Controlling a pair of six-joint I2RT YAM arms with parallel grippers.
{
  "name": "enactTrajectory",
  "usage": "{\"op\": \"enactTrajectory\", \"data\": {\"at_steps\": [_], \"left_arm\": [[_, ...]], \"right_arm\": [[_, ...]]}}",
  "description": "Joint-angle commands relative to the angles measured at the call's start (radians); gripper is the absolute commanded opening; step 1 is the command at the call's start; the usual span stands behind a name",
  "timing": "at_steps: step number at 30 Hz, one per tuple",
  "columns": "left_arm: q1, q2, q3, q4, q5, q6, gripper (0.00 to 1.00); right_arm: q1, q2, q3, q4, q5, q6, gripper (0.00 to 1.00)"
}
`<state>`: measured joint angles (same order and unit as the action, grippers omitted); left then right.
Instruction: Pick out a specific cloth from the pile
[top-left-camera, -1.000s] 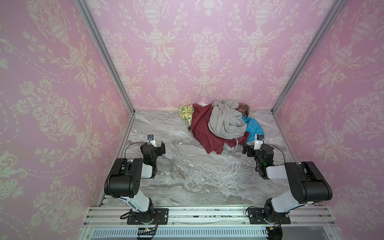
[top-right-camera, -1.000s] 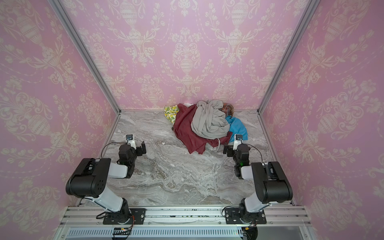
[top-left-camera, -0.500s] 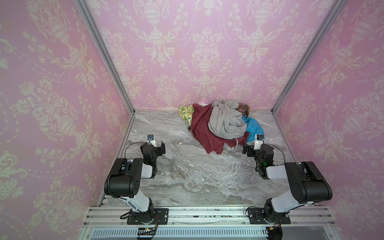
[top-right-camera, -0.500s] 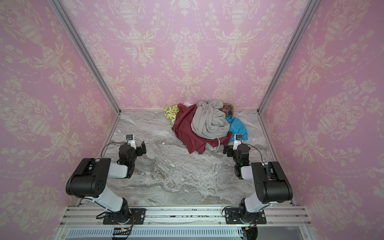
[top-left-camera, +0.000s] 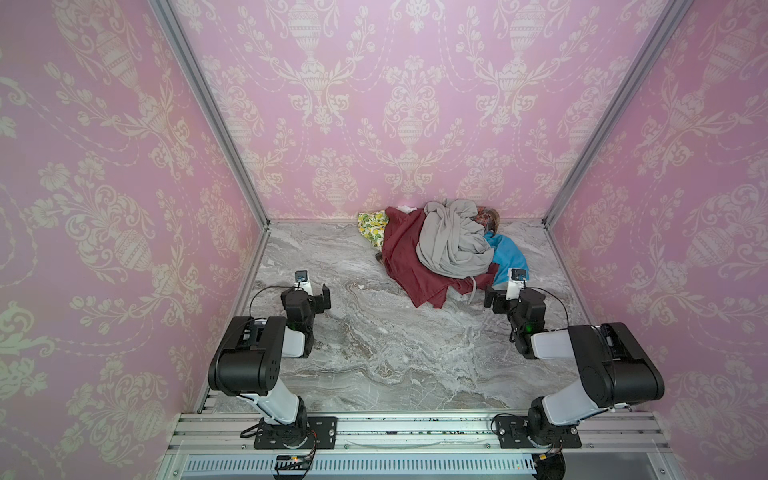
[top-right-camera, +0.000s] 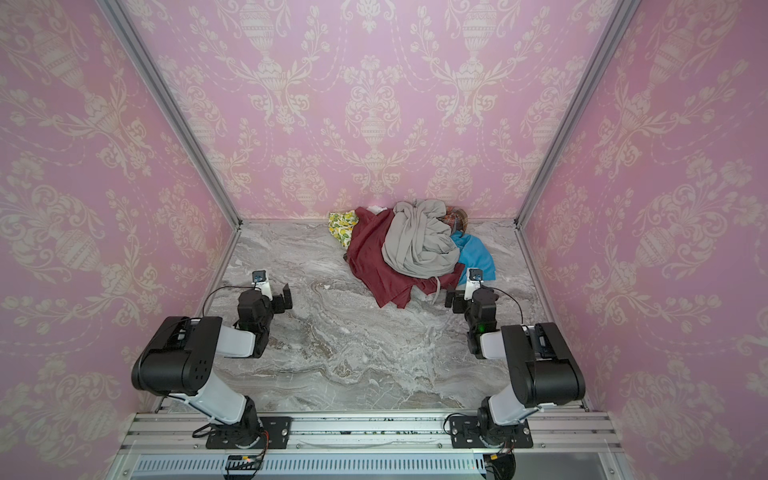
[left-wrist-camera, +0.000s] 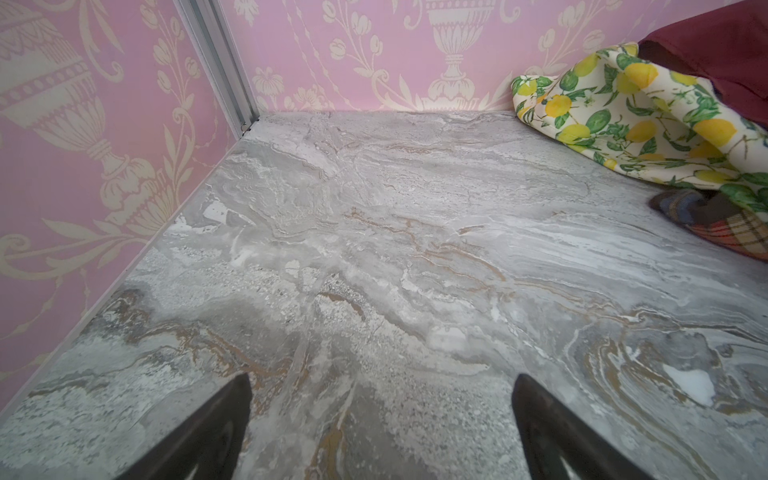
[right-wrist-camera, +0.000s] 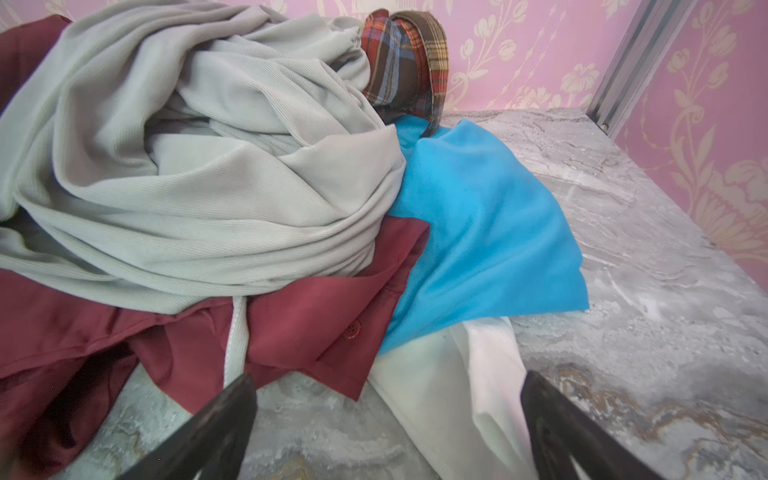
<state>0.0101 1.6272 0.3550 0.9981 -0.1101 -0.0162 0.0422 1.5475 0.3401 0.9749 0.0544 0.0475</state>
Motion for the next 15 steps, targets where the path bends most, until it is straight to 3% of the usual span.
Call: {"op": "enactTrajectory", "data": {"at_steps": [1,10,15], "left_arm": [[-0.004,-0.012,-0.01,-0.001,-0.003,0.001,0.99],[0.007,-0.009,0.009,-0.023,0.008,-0.007,0.99],[0.018,-0.091,0.113,-0.279,0.016,-0.018,0.99]], "right_arm": [[0.018,-0.008,-0.041,0.092,0.045,-0.033,1.0],[0.069,-0.067,-0.145,0.246,0.139,-0.067,1.0],[0.096,-0.098,-0.161,0.25,0.187,-0.084,1.0]]}}
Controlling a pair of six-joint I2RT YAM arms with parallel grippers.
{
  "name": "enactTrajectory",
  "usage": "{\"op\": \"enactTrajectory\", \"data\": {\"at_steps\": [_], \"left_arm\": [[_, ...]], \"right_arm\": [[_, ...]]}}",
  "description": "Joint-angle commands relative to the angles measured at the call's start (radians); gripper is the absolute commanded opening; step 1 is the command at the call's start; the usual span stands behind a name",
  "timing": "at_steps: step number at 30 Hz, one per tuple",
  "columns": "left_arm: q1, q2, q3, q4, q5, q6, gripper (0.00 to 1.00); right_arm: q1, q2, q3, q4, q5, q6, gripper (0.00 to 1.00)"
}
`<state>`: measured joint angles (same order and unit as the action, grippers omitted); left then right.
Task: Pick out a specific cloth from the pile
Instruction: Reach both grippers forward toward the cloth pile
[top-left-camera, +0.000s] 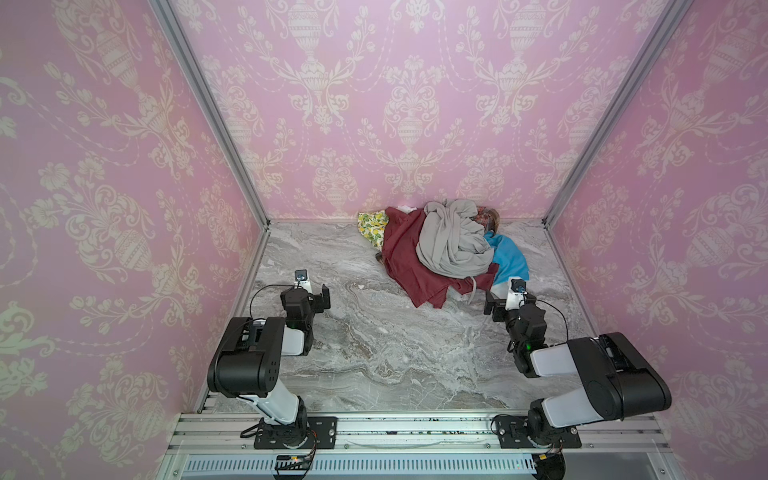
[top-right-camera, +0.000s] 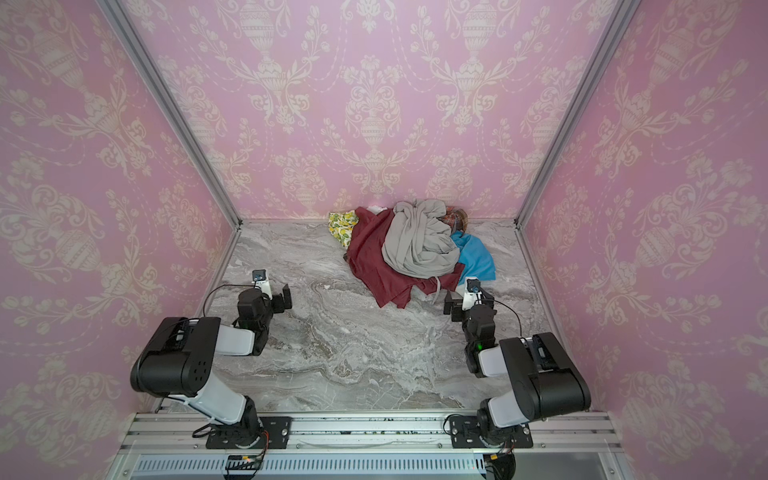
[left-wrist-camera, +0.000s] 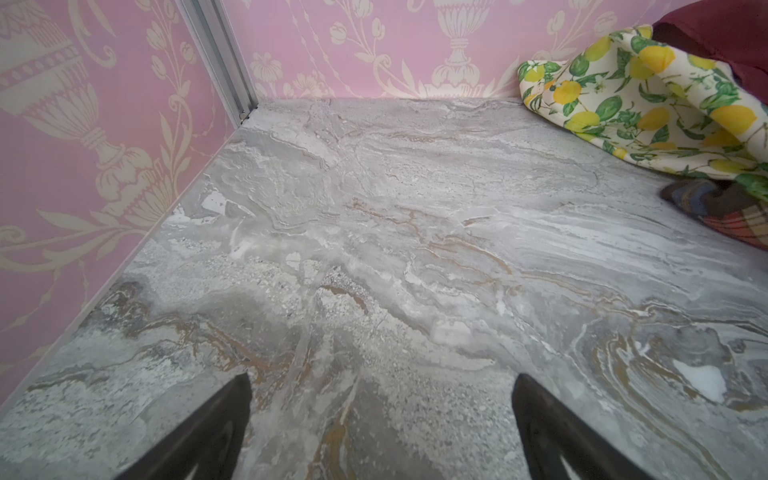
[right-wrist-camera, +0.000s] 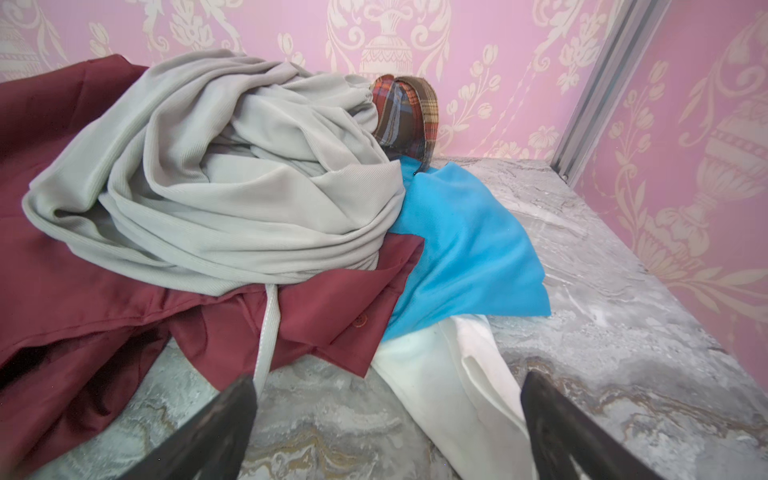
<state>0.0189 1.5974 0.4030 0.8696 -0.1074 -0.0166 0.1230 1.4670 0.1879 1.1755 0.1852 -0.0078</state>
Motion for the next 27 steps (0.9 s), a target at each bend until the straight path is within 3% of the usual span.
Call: {"op": "enactTrajectory", "data": {"at_steps": [1,6,14,17,23,27], "left_arm": [[0.008,-0.081,0.093,-0.227,0.006,-0.017,0.99],[-0.002,-0.161,0.283,-0.564,0.004,-0.097,0.99],[-0.066,-0.241,0.542,-0.886,0.062,-0.195,0.99],[-0.09,-0.248,0.644,-0.989,0.142,-0.217,0.99],[-0.229,-0.284,0.764,-1.119,0.193,-0.167,0.99],[-0.333,-0.275,0.791,-1.169,0.256,-0.104,0.99]], "right_arm": [[0.021,-0.022,-0.004,0.039,0.072,-0.033,1.0],[0.086,-0.113,0.052,-0.158,0.181,-0.057,1.0],[0.102,-0.284,0.179,-0.517,0.29,0.024,1.0],[0.102,-0.378,0.258,-0.698,0.333,0.064,1.0],[0.103,-0.487,0.476,-1.072,0.363,0.113,1.0],[0.083,-0.479,0.627,-1.297,0.306,0.166,0.98]]}}
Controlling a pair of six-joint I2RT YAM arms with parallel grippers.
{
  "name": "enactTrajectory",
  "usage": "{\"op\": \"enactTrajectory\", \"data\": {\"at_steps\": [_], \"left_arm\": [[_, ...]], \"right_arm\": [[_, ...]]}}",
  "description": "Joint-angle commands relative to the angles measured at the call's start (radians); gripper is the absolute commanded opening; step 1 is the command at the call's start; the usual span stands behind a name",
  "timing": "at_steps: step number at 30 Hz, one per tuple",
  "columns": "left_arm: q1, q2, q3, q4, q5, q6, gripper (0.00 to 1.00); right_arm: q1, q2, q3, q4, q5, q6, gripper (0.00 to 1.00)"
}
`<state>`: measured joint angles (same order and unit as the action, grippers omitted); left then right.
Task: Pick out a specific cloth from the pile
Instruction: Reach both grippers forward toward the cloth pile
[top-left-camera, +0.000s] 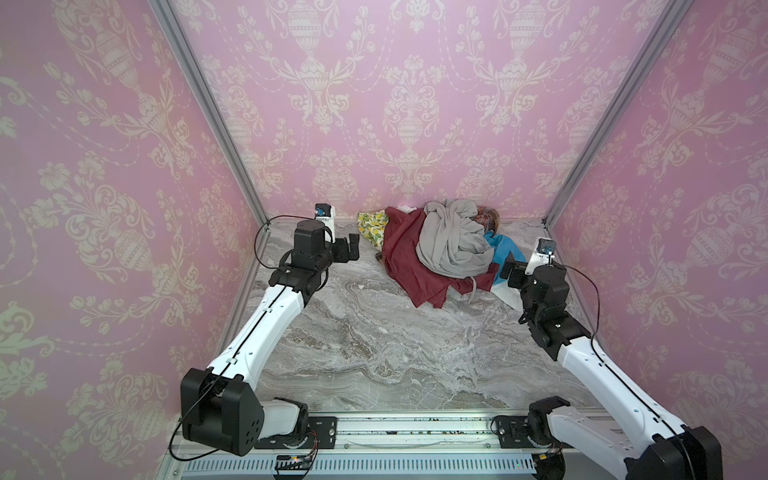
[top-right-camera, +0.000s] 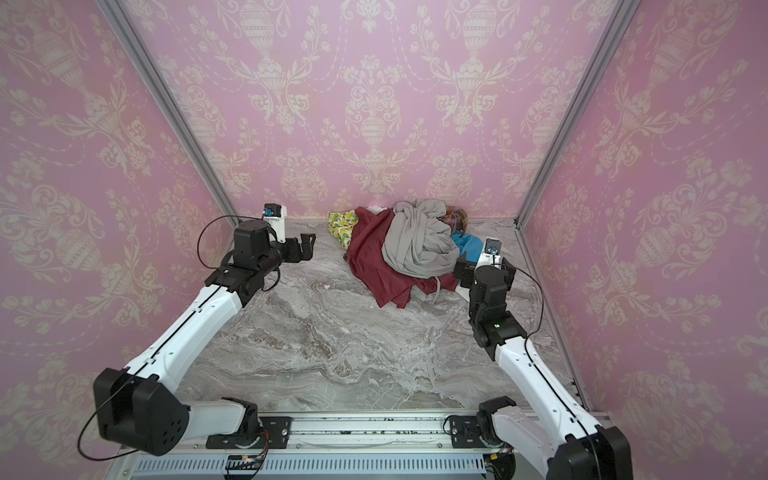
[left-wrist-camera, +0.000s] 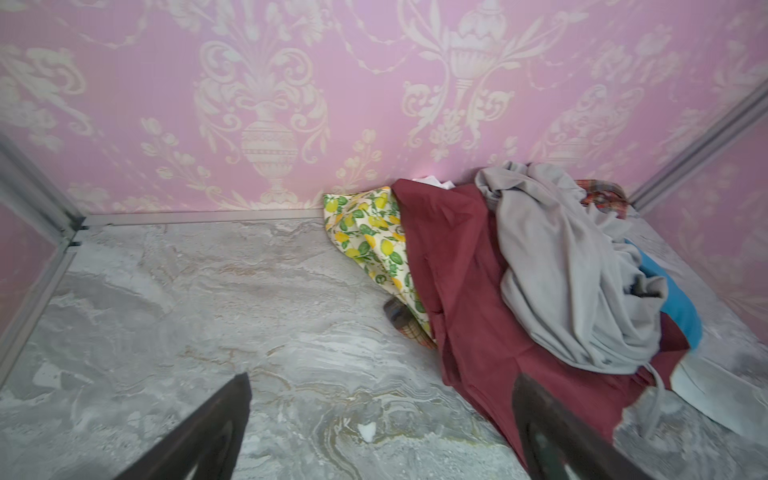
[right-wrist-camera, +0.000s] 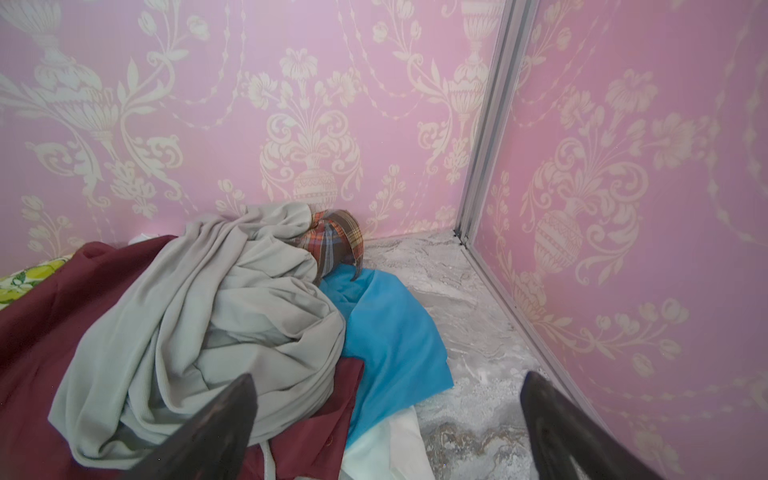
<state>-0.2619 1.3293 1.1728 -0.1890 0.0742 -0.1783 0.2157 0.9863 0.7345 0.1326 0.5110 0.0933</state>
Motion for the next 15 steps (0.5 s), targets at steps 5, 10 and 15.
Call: {"op": "enactTrajectory", "data": {"at_steps": [5,10,15], "left_arm": [[-0.177,0.003,0.01,-0.112,0.082,0.106,0.99],[-0.289,0.016,-0.031,-0.098,0.055,0.135,0.99],[-0.381,0.038,-0.028,-0.1,0.034,0.134,0.99]], "right_arm": [[-0.082,0.089,0.253,-0.486,-0.191,0.154,0.95],[-0.125,0.157,0.309,-0.558,-0.277,0.215,0.93],[-0.161,0.185,0.277,-0.566,-0.347,0.27,0.9]]}}
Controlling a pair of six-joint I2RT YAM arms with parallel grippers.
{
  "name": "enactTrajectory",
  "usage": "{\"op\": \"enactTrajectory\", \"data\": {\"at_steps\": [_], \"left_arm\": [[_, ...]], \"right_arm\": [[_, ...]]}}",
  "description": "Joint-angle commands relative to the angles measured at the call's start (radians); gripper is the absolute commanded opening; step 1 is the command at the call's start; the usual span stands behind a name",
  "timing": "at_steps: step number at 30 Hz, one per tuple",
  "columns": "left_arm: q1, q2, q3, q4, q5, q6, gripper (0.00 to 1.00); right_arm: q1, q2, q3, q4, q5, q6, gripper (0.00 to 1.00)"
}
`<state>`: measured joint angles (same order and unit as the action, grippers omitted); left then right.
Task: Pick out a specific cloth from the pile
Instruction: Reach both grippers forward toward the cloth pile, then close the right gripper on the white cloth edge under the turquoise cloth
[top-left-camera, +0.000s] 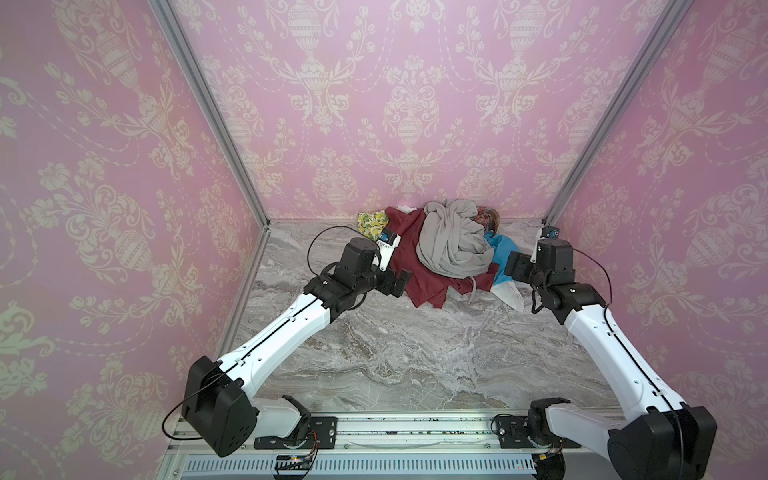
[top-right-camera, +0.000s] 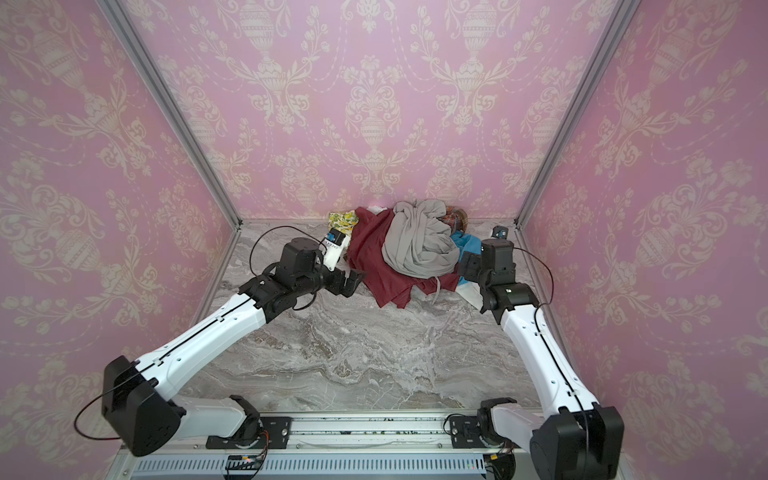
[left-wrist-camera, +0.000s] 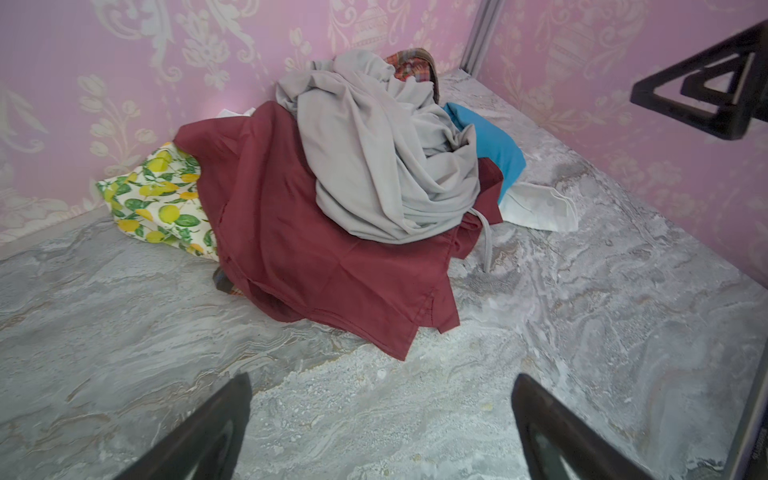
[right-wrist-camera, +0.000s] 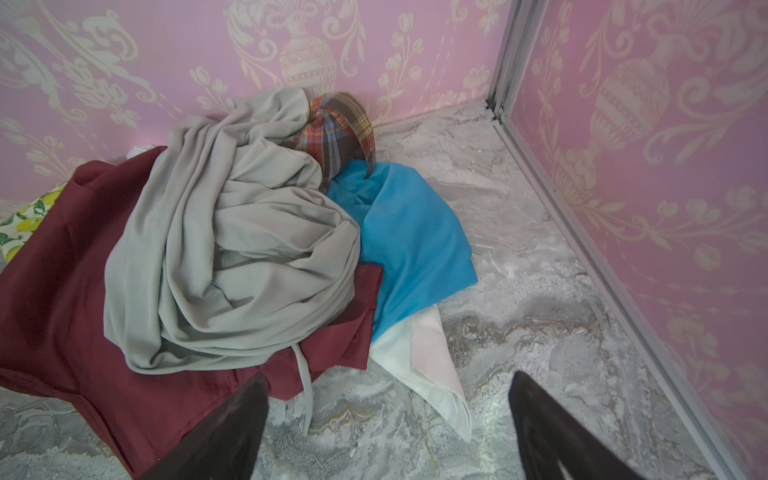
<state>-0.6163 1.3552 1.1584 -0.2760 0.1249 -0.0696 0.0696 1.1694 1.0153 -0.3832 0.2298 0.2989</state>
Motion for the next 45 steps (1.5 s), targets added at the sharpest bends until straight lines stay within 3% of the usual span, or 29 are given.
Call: {"op": "enactTrajectory", "data": {"at_steps": [1,11,18,22,29,31,34,35,45], "left_arm": [[-0.036,0.015,-0.013,-0.015,-0.006,0.017,0.99],[-0.111,-0.002,-0.077,0.014,-0.036,0.018,0.99],[-0.13,0.0,-0.085,0.011,-0.008,0.025,0.99],[-0.136,-0.004,-0.095,0.027,-0.001,0.016,0.99],[-0.137,-0.005,-0.101,0.04,0.03,0.014,0.99],[-0.137,-0.004,-0.101,0.039,0.028,0.016,0.99],[-0.137,-0.005,-0.103,0.038,0.027,0.017,0.99],[-0.138,-0.008,-0.104,0.038,0.024,0.02,0.99],[-0.139,-0.007,-0.115,0.05,0.007,0.03,0.99]], "right_arm": [[-0.023,0.005,-0.016,-0.051,-0.07,0.072,0.9],[-0.132,0.054,-0.199,-0.004,-0.178,0.09,0.88],[-0.156,0.199,-0.244,0.077,-0.242,0.091,0.87],[-0.159,0.296,-0.211,0.114,-0.213,0.078,0.83],[-0.171,0.43,-0.103,0.118,-0.215,0.052,0.6],[-0.172,0.429,-0.096,0.125,-0.214,0.044,0.44],[-0.172,0.421,-0.087,0.127,-0.229,0.033,0.08],[-0.172,0.417,-0.081,0.121,-0.231,0.032,0.0],[-0.171,0.246,0.061,0.055,-0.268,0.095,0.0]]}}
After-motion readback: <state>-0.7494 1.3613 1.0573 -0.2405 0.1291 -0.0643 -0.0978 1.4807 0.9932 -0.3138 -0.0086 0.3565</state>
